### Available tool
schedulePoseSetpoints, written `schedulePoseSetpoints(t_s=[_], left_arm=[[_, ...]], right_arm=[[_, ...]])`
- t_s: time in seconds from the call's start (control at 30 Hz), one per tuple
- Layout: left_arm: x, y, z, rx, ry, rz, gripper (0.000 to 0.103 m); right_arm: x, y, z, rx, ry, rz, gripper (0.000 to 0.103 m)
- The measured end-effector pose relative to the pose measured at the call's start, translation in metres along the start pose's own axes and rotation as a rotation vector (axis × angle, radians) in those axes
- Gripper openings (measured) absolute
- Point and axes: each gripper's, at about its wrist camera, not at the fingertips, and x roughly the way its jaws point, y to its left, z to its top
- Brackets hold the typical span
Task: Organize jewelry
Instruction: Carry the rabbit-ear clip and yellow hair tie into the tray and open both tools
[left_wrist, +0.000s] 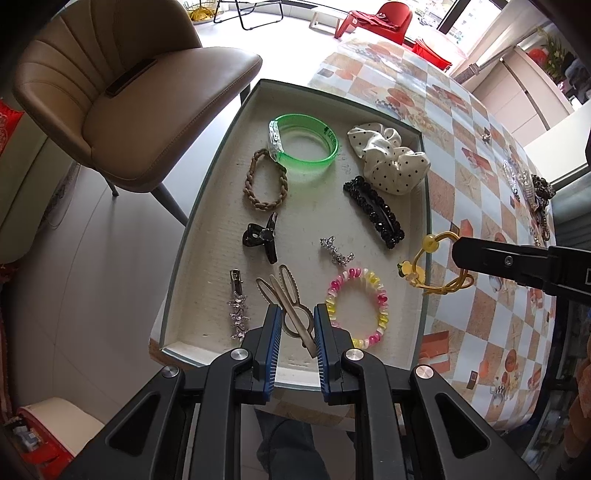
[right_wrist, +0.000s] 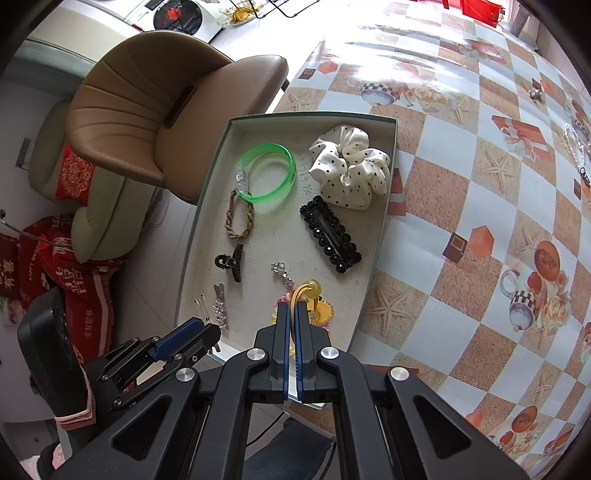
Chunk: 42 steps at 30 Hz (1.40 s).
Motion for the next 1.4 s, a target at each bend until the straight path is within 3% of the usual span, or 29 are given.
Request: schedulePoseSetpoints(t_s=[0.77,1.17,1.23,1.37,1.4], left_arm=[[0.061,-0.007,0.016,0.048,0.044,0.074,0.021],[0.065,-0.015,0.018,0.043,0.047,0.107,0.022],[0.063,-0.016,0.019,0.040,0.044,0.113,0.022],[0.062,-0.016,0.019,0.037,0.049,0.120,0.022],[0.061,-0.016,0.020,0.036,0.049,0.120,0.022]], right_arm=[[0.081,-0.026,0.032,0.062,0.101,-0.034,0.002],[0.090,-0.022,0.030,0.050,0.119,-0.042,0.005],[0.087,-0.019,0.031,0.049,0.116,-0.036,0.008],[0.075,-0.018,0.035,0.045,0.091,-0.032,0.038],[0.072,-0.018,0.037,0.047,0.087,-0.028,0.038]])
